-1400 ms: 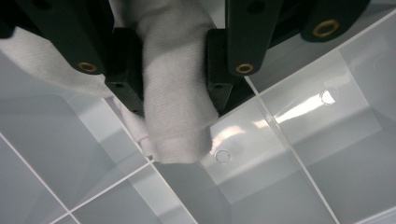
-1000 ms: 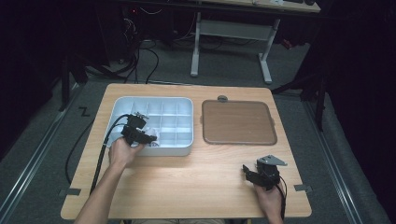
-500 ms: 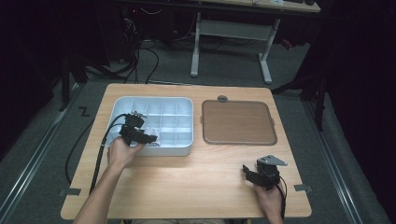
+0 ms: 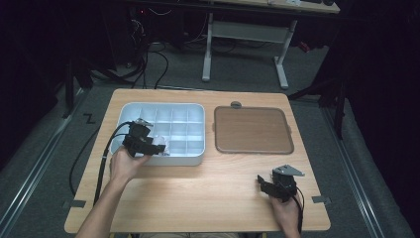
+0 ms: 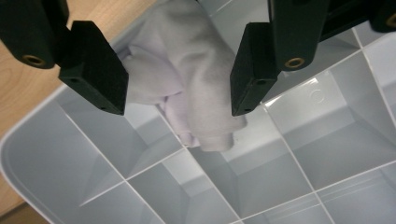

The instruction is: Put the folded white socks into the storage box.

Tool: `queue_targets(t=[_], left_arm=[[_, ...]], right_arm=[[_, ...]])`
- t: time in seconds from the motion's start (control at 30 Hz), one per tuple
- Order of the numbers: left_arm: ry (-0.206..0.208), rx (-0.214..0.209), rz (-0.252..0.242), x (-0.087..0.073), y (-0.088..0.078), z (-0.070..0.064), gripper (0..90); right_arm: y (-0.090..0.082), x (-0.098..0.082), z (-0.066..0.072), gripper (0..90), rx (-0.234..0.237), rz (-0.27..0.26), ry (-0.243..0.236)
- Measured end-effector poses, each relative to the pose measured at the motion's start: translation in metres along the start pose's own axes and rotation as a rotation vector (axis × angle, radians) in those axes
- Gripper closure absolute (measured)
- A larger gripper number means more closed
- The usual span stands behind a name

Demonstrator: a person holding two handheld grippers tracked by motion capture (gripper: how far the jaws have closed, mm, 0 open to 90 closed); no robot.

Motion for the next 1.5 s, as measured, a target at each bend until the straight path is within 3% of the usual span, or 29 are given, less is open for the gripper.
queue_targets(t=[0.27,0.37,0.83,0.93,1.3,1.5], left_arm=[[0.028,-0.003,0.006,-0.009,-0.004,-0.009,43.2],[0.047,-0.003,0.014,-0.014,-0.004,-0.009,50.7],[0.052,-0.025,0.069,-0.021,0.002,-0.011,77.3],[0.07,-0.02,0.074,-0.023,0.002,-0.01,83.1],[0.075,0.009,0.05,-0.017,0.0,-0.005,87.6],[0.078,0.05,0.023,-0.012,0.0,0.002,87.8]], right_arm=[[0.0,0.0,0.0,35.5,0.0,0.0,0.0],[0.0,0.0,0.0,35.4,0.0,0.0,0.0],[0.0,0.0,0.0,35.4,0.0,0.0,0.0],[0.0,0.0,0.0,35.4,0.0,0.0,-0.001],[0.0,0.0,0.0,35.4,0.0,0.0,0.0],[0.0,0.0,0.0,35.4,0.0,0.0,0.0]])
Point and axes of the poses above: each handheld gripper's, and its own axes: y roughly forward along the jaws, x roughly out of its top, z roughly to its left, the point moved 9 cm from there along y, roughly forward along the jaws, and after that the axes turned 1 degree about -y, right-handed, at the moved point
